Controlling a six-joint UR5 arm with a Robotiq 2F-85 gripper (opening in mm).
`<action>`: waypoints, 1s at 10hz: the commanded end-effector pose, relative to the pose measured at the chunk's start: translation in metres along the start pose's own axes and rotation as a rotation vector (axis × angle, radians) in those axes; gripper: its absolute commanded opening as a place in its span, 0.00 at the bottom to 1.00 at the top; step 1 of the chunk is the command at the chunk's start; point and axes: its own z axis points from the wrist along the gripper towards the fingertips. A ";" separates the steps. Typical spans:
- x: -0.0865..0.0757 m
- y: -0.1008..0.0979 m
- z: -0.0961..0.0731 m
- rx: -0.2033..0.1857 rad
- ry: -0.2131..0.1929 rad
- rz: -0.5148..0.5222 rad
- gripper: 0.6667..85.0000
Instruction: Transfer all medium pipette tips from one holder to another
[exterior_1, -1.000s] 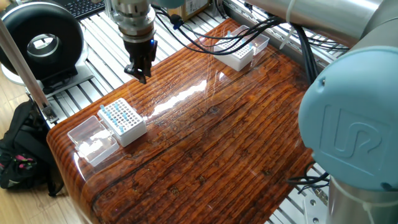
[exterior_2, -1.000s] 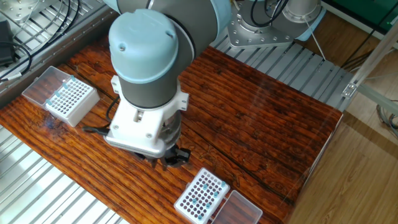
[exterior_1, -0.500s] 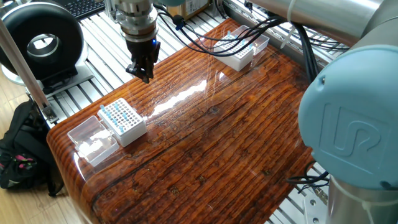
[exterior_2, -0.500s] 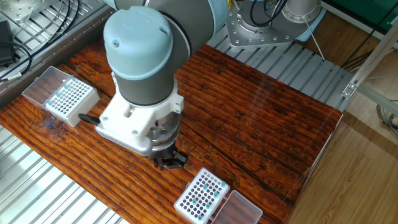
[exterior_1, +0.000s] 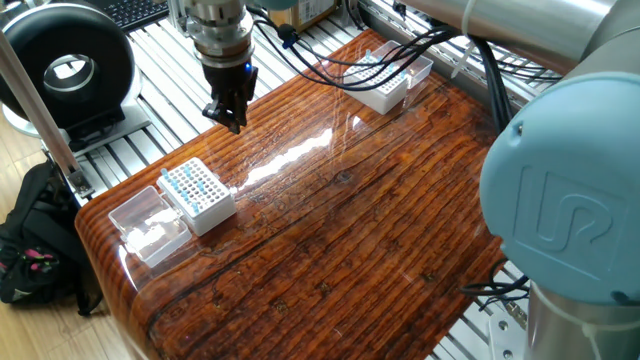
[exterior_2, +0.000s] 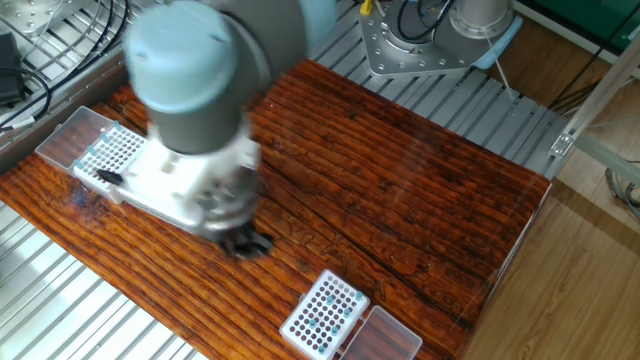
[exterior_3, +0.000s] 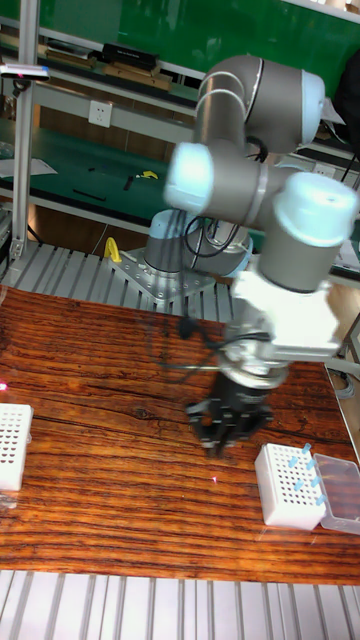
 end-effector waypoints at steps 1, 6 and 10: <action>0.017 -0.062 0.002 0.009 0.007 -0.095 0.22; 0.027 -0.080 0.000 -0.050 0.012 -0.128 0.32; 0.011 -0.080 0.000 -0.052 -0.045 0.090 0.28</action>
